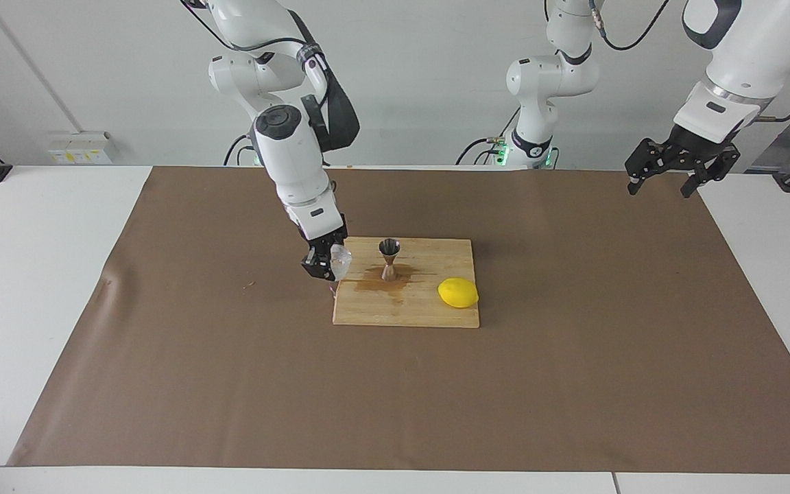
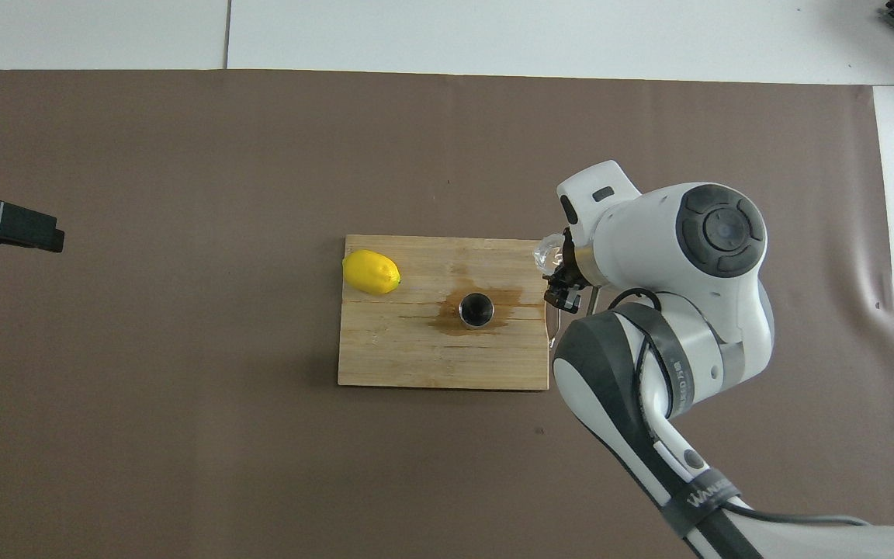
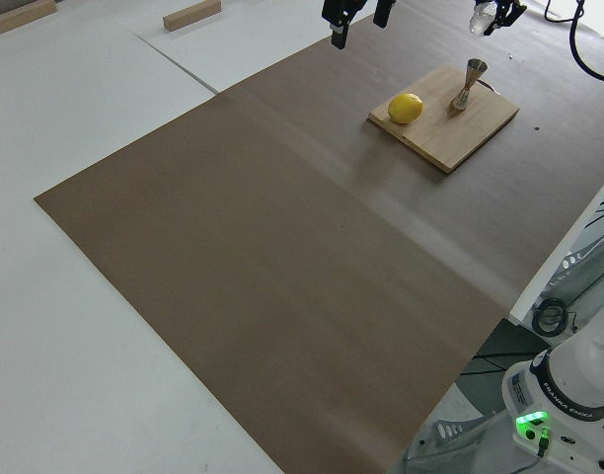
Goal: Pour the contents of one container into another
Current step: 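Lift the glass cup with the right gripper toward the metal cup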
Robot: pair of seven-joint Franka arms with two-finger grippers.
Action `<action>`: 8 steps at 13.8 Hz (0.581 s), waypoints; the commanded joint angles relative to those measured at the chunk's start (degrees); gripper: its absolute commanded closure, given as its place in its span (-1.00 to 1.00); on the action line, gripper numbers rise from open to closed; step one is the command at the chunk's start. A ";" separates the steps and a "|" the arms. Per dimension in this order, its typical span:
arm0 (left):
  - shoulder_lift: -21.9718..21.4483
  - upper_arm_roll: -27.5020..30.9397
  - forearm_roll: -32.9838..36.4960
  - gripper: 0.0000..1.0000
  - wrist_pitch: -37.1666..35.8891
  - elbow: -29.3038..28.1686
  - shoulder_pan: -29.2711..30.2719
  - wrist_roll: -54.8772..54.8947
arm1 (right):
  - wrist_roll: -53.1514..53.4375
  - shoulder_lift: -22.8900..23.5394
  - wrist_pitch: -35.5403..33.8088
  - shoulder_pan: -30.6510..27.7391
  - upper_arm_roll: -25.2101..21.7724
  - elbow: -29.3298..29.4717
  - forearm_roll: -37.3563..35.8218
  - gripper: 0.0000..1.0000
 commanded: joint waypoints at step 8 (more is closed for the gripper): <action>-0.14 0.67 -0.39 -1.00 1.04 -0.64 -0.80 0.10 | 6.18 3.33 -7.78 7.23 0.09 6.21 -15.80 0.88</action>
